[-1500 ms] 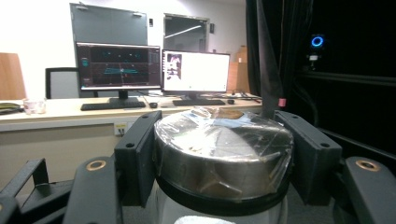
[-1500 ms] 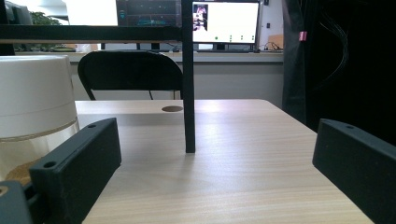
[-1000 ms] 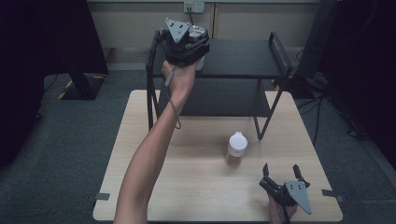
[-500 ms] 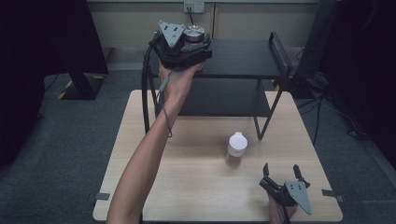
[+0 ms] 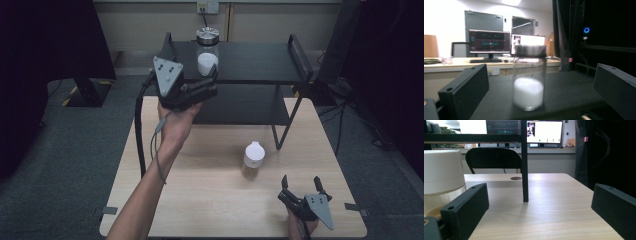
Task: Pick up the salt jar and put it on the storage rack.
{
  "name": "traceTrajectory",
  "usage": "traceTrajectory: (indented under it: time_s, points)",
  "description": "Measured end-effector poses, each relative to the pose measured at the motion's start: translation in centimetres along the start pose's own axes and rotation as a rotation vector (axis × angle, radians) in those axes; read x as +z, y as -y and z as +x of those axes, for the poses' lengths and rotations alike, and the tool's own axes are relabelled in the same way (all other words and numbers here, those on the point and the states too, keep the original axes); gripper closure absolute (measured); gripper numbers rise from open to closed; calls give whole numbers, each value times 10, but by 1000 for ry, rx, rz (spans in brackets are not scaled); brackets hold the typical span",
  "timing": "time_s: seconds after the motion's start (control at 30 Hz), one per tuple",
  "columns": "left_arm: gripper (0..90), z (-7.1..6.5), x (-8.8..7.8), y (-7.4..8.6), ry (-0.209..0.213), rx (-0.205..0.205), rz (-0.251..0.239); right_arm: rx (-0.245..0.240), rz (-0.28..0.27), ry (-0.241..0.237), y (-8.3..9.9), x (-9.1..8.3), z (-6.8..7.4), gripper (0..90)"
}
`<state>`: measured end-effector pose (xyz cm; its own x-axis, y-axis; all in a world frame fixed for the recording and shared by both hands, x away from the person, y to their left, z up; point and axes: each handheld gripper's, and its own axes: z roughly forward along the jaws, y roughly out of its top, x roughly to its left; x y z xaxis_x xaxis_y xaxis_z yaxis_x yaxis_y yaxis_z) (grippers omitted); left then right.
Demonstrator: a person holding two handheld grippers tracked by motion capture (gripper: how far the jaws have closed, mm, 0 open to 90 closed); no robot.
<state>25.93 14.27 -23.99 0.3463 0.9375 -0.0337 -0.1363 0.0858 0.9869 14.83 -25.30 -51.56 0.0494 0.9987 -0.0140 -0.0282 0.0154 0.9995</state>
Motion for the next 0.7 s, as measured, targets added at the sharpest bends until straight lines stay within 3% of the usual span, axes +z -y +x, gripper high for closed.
traceTrajectory:
  time_s: [0.07,0.13,0.3,0.37,0.43,0.5,0.57,0.7]
  points:
    - [0,1,-4,3,0,1,-3,0,0,0,0,0,0,0]
    - [0,7,-28,18,27,-31,-2,0,-1,-1,0,0,0,0]
    - [0,11,-73,63,30,-8,-29,0,-1,-3,0,0,-1,0]
    - [0,6,-91,85,-7,21,2,-1,-1,-4,0,0,-1,0]
    - [0,5,-95,90,-11,17,11,-1,-1,-4,0,0,-1,0]
    - [0,1,-107,113,-42,8,6,-1,0,-3,0,0,-1,0]
    - [0,-4,-113,130,-68,-4,13,-1,-1,-3,0,0,-1,0]
    - [0,-22,-118,156,-154,37,42,-2,-1,-4,0,0,-1,0]
